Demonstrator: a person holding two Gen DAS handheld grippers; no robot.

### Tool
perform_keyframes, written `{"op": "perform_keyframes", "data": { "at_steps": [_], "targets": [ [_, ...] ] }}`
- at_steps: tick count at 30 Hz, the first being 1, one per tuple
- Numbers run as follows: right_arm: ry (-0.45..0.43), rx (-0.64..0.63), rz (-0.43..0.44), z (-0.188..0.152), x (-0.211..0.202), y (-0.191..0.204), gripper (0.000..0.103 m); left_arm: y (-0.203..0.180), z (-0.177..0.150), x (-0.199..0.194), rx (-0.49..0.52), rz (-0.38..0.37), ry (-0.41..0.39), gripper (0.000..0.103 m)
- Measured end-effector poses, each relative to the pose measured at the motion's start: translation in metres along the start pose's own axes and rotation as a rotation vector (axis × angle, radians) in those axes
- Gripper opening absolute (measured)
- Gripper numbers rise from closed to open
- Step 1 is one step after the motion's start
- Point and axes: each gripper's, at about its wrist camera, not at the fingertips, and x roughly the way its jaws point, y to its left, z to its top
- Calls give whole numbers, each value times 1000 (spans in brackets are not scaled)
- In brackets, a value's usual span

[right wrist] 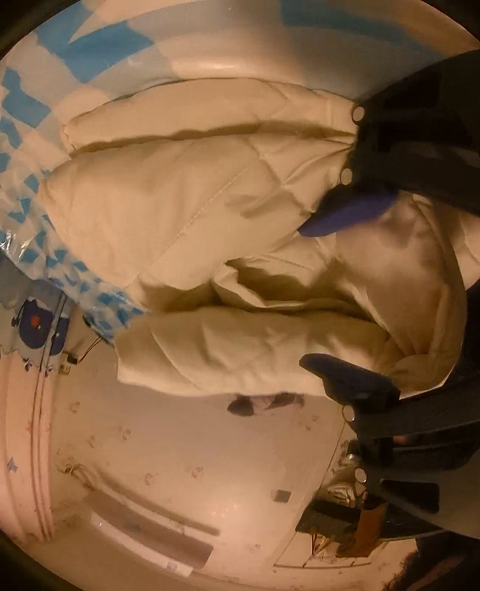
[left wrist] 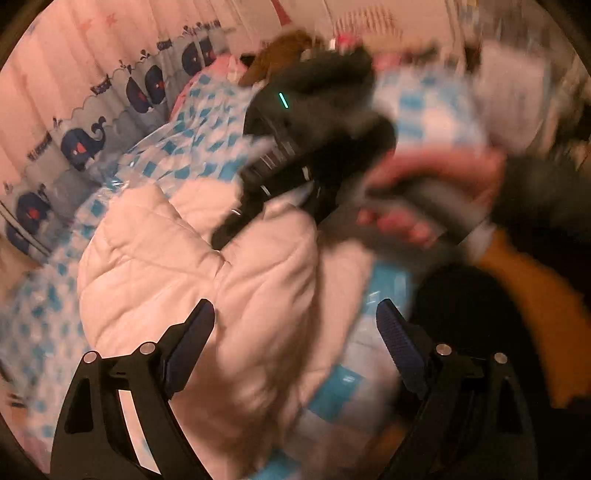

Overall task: Fold large clothes
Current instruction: 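Release the jacket with the left tool while the right tool grips the fold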

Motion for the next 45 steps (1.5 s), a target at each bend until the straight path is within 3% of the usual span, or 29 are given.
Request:
{"op": "perform_keyframes", "data": {
  "at_steps": [2, 5, 8, 9, 11, 14, 15, 17, 19, 22, 24, 25, 26, 27, 29, 31, 34, 36, 38, 41, 45],
  "targets": [
    [8, -24, -25, -1, 1, 4, 64, 33, -1, -26, -119, -2, -76, 86],
    [31, -74, -84, -7, 0, 16, 64, 120, -13, -40, -439, -31, -230, 86],
    [37, -101, -112, -20, -2, 26, 64, 185, -35, -4, -733, -171, -289, 86],
    [37, -100, -111, -20, -5, 24, 64, 192, -36, 17, -764, -196, -259, 86],
    [20, -83, -104, -22, -14, 25, 65, 179, -36, 51, -735, -191, -199, 86],
    [-108, -27, -79, -12, -50, 28, 81, 122, -29, 92, -518, -67, -84, 89],
    [-174, -58, -67, -5, -65, 40, 81, 102, -24, 103, -435, -10, -61, 91],
    [-217, -138, -19, 19, -70, 75, 85, 84, -16, 115, -355, 37, -27, 92],
    [-193, -204, 17, 37, -52, 108, 89, 77, -9, 120, -315, 63, 0, 93],
    [-54, -244, 18, 62, 16, 135, 89, 78, -11, 113, -329, 58, -20, 93],
    [30, -210, -131, 78, 72, 110, 89, 81, -14, 101, -329, 59, -41, 93],
    [42, -193, -194, 83, 86, 94, 83, 88, -14, 94, -335, 40, -61, 93],
    [47, -162, -247, 84, 99, 68, 66, 95, -17, 83, -358, -6, -82, 93],
    [27, -155, -272, 84, 102, 53, 57, 106, -24, 66, -412, -64, -115, 93],
    [-41, -91, -262, 83, 84, 35, 33, 123, -39, 41, -498, -103, -181, 93],
    [-71, -94, -292, 79, 72, 33, 27, 148, -54, 25, -617, -129, -235, 93],
    [-76, -259, -455, 67, 83, 53, 27, 168, -71, 56, -741, -201, -169, 93],
    [-104, -364, -570, 55, 98, 56, 27, 153, -79, 79, -657, -141, -138, 95],
    [-142, -403, -578, 51, 107, 36, 26, 148, -88, 92, -649, -134, -146, 95],
    [-130, -362, -549, 55, 104, 21, 25, 155, -87, 97, -656, -160, -126, 95],
    [-105, -366, -567, 51, 90, 51, 30, 162, -83, 71, -652, -170, -135, 95]
  ]
}}
